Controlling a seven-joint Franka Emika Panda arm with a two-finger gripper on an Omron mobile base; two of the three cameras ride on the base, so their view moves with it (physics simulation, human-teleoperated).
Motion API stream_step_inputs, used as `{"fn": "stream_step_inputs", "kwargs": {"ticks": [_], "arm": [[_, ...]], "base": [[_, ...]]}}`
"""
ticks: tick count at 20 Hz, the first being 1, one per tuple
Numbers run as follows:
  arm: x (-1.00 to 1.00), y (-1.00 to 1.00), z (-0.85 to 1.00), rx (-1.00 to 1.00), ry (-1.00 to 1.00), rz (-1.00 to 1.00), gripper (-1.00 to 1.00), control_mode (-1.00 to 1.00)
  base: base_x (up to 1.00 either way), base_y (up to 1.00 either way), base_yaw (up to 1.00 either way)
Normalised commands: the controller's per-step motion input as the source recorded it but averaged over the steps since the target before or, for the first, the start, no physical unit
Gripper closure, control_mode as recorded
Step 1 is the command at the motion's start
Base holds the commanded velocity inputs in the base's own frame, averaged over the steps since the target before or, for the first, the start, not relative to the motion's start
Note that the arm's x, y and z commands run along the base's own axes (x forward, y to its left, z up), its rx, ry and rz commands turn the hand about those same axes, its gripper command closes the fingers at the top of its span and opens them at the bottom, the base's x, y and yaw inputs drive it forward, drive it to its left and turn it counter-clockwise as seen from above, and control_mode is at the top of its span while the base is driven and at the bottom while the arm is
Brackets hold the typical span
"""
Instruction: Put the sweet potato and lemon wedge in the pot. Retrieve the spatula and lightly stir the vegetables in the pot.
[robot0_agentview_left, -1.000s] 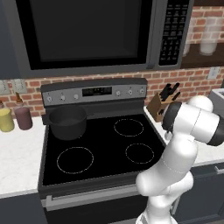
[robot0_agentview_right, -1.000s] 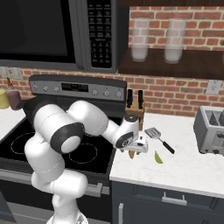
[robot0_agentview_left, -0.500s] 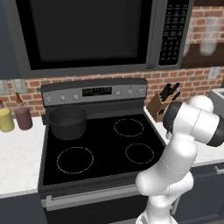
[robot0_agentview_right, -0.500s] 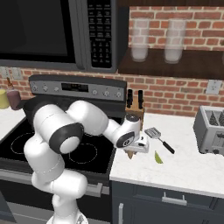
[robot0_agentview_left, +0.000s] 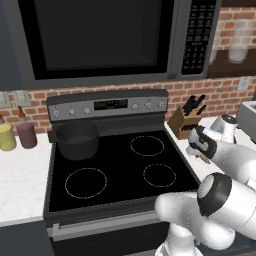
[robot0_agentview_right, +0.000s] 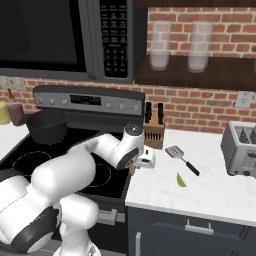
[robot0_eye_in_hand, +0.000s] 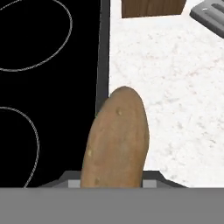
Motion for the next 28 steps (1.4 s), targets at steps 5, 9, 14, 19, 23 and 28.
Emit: {"fn": "stream_step_inputs", "kwargs": {"ticks": [5, 9, 14, 19, 23, 28], "arm": [[-0.45, 1.00, 0.84, 0.00, -0.06, 0.05, 1.00, -1.00], [-0.22, 1.00, 0.67, 0.00, 0.00, 0.07, 1.00, -1.00], [-0.03, 1.00, 0.75, 0.02, -0.09, 0.08, 1.00, -1.00], [0.01, 1.00, 0.84, 0.05, -0.15, 0.08, 1.00, -1.00], [0.18, 1.00, 0.77, 0.04, -0.09, 0.07, 1.00, -1.00], [0.28, 0.99, 0.55, 0.01, -0.04, 0.04, 1.00, -1.00]], "base": [[0.00, 0.00, 0.00], [0.00, 0.00, 0.00], [0.00, 0.00, 0.00], [0.00, 0.00, 0.00], [0.00, 0.00, 0.00], [0.00, 0.00, 0.00]]}}
